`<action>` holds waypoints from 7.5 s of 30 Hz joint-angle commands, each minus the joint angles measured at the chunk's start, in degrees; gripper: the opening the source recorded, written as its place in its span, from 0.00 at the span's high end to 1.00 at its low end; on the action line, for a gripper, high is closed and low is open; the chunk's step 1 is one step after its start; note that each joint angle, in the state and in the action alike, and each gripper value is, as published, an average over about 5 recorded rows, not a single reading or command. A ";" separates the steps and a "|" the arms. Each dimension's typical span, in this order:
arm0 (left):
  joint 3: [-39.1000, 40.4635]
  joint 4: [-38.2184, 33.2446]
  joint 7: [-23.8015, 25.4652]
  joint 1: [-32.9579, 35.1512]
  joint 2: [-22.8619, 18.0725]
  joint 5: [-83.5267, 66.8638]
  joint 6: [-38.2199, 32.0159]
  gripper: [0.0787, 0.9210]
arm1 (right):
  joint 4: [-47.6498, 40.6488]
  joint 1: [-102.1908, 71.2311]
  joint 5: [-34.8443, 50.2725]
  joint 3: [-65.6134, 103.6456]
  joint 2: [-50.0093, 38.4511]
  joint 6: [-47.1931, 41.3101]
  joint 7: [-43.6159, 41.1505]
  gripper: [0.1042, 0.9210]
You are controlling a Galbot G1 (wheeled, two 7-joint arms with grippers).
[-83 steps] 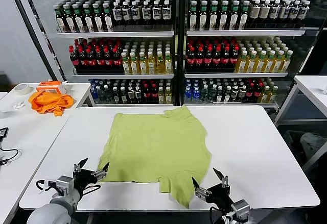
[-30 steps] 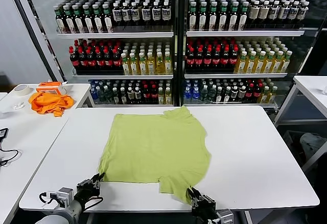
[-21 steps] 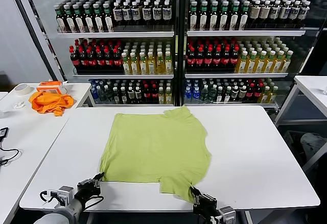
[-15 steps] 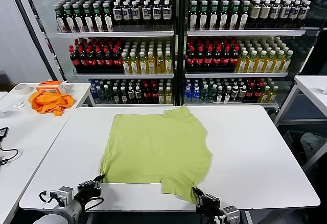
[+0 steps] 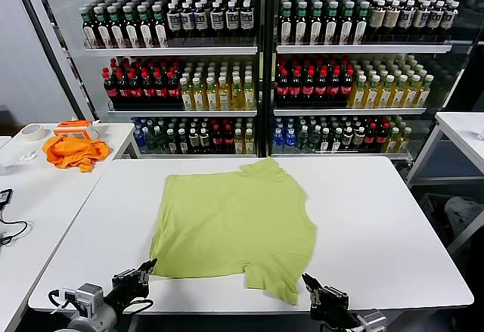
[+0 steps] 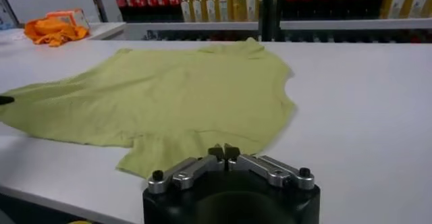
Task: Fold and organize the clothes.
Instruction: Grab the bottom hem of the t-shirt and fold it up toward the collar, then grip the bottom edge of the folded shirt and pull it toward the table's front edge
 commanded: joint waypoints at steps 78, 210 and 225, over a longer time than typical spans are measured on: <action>-2.12 -0.94 0.88 3.89 0.94 0.17 -2.83 1.00 | 4.43 1.23 2.03 0.64 -1.19 -4.25 2.11 1.00; 9.96 6.86 -0.24 -9.64 4.77 -1.56 0.13 0.99 | -3.31 0.45 1.53 6.88 -0.68 -6.56 -0.80 1.00; 9.65 7.99 -1.31 -8.75 4.98 0.29 -1.80 0.91 | -1.39 -3.17 -1.56 5.91 0.83 -5.27 0.04 0.98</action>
